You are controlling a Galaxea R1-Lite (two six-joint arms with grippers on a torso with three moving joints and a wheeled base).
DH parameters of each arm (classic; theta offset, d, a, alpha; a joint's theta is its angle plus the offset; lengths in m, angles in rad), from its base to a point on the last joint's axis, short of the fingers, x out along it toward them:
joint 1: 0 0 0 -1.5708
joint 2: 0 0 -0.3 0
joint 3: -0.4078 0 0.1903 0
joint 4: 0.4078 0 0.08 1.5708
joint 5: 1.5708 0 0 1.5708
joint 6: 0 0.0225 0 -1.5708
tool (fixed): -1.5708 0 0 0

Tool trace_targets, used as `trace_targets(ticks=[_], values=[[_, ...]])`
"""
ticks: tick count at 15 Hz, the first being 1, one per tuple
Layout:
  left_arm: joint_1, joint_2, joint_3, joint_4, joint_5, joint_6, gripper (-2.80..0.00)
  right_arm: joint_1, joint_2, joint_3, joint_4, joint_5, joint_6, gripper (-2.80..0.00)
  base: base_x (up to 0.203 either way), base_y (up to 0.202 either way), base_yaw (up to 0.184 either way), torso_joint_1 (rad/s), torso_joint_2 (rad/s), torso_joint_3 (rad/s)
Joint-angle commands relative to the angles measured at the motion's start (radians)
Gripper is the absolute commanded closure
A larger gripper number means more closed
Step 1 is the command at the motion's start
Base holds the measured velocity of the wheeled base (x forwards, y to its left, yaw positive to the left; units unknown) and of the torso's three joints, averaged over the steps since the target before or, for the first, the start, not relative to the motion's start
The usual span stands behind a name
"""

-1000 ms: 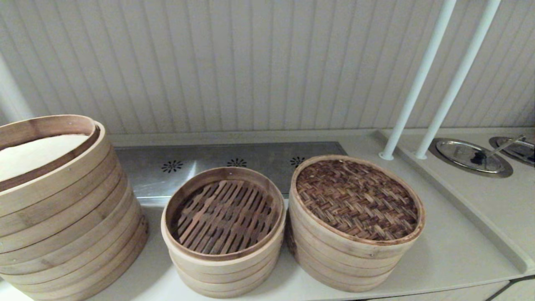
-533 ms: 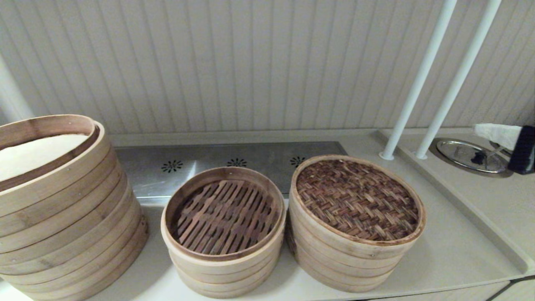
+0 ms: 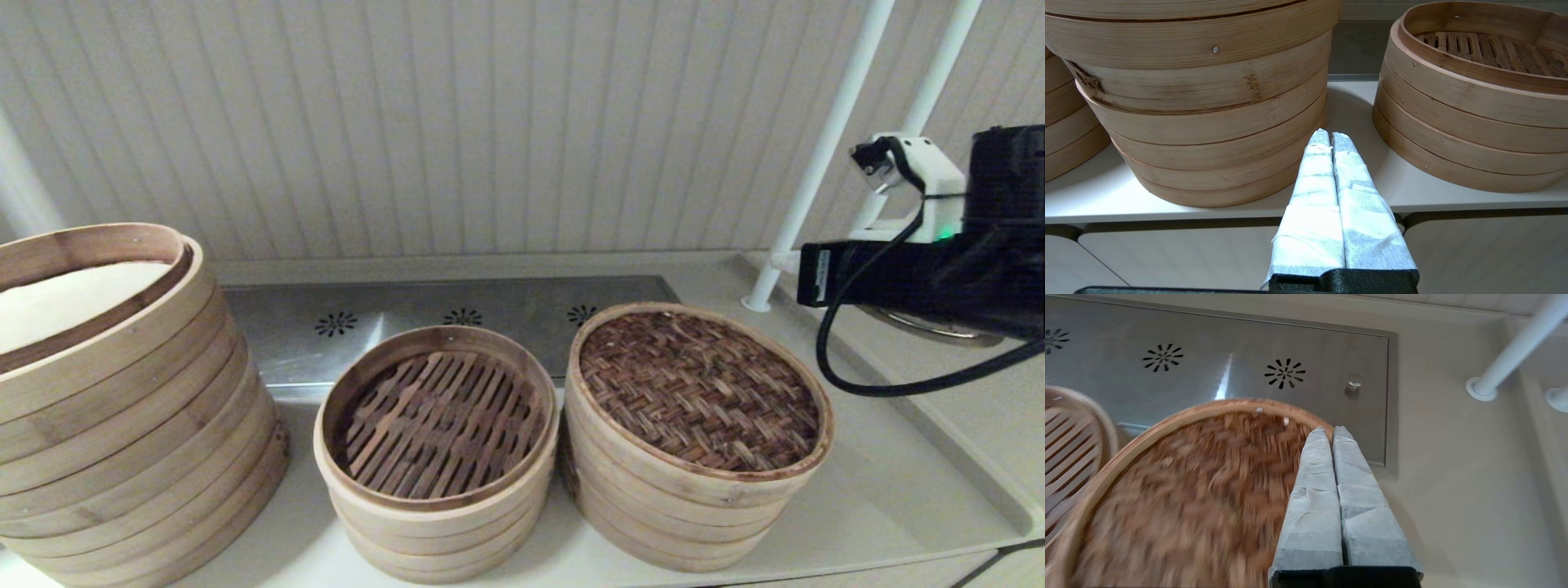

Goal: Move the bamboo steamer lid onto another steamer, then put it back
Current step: Pick up the steamer

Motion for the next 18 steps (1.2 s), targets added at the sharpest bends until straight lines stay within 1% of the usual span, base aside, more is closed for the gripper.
trace_targets(ticks=[1, 2, 3, 7, 10, 13, 14, 15, 18], values=[[0.000, 0.002, 0.000, 0.000, 0.000, 0.000, 0.00, 0.002, 0.090, 0.008, -0.041, -0.001, 0.001, 0.00, 0.000, 0.000, 0.000, 0.000, 0.00, 0.000], [0.000, 0.002, 0.000, 0.000, 0.000, 0.000, 0.00, 0.002, 0.104, 0.012, -0.049, 0.000, 0.004, 0.00, 0.000, 0.000, 0.000, 0.000, 0.00, 0.000], [0.000, 0.002, 0.000, 0.000, 0.000, 0.000, 0.00, 0.002, 0.114, 0.014, -0.050, 0.001, 0.007, -2.80, 0.000, 0.000, 0.000, 0.000, 0.00, 0.000], [0.000, 0.002, 0.000, 0.000, 0.000, 0.000, 0.00, 0.004, 0.152, 0.015, -0.051, 0.003, 0.009, -2.80, 0.000, 0.000, 0.000, 0.000, 0.00, 0.000], [0.000, 0.002, 0.000, 0.000, 0.000, 0.000, 0.00, 0.039, 0.165, 0.052, -0.079, 0.003, 0.008, -2.80, 0.000, 0.000, 0.000, 0.000, 0.00, 0.000], [0.000, 0.002, 0.000, 0.000, 0.000, 0.000, 0.00, 0.104, 0.166, 0.134, -0.212, -0.012, 0.002, -2.80, 0.000, 0.000, 0.000, 0.000, 0.00, 0.000], [0.000, 0.002, 0.000, 0.000, 0.000, 0.000, 0.00, 0.117, 0.166, 0.159, -0.262, -0.029, 0.000, -2.80, 0.000, 0.000, 0.000, 0.000, 0.00, 0.000], [0.000, 0.002, 0.000, 0.000, 0.000, 0.000, 0.00, 0.126, 0.166, 0.173, -0.282, -0.045, 0.000, -2.80, 0.000, 0.000, 0.000, 0.000, 0.00, 0.000], [0.000, 0.002, 0.000, 0.000, 0.000, 0.000, 0.00, 0.128, 0.157, 0.216, -0.288, -0.046, -0.002, -2.80, 0.000, 0.000, 0.000, 0.000, 0.00, 0.000]])
